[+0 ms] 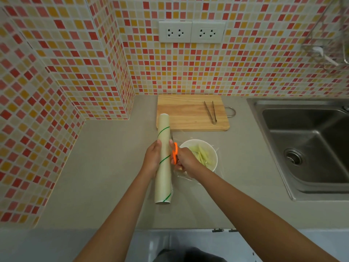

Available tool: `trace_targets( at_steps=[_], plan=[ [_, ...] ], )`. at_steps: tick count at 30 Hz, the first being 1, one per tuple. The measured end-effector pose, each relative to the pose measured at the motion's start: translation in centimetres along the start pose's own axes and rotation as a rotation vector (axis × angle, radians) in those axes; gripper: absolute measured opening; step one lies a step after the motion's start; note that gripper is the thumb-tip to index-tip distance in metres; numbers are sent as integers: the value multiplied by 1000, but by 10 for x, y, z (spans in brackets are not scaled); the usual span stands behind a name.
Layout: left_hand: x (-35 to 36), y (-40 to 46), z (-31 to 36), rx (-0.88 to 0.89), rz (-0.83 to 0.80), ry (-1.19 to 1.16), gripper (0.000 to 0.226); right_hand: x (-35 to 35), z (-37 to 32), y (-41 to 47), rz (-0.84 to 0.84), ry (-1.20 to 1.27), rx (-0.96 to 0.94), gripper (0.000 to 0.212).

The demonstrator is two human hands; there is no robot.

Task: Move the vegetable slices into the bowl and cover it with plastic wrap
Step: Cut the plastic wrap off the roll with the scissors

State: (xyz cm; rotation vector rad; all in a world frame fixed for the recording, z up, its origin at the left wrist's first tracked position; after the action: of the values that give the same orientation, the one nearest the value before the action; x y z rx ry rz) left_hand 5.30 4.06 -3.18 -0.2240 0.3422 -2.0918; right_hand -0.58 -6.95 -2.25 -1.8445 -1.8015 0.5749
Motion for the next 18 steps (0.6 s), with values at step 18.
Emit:
trace_targets(
  at_steps=[18],
  plan=[
    [2, -4, 7, 4, -19, -30, 40, -15, -30, 25, -26, 76, -76, 61]
  ],
)
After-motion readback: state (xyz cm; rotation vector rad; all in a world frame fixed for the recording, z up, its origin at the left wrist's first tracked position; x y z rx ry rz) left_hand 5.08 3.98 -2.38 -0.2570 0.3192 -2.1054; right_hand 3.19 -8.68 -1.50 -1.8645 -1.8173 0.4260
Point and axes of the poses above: each hand's wrist, its own y-axis towards the middle knuckle, its own x-axis out of the palm, z = x × y, the point moved 6 cm from there along y, towards the middle knuckle, and after that the axes turned 14 degrees about -z, right-handed, at the moved point
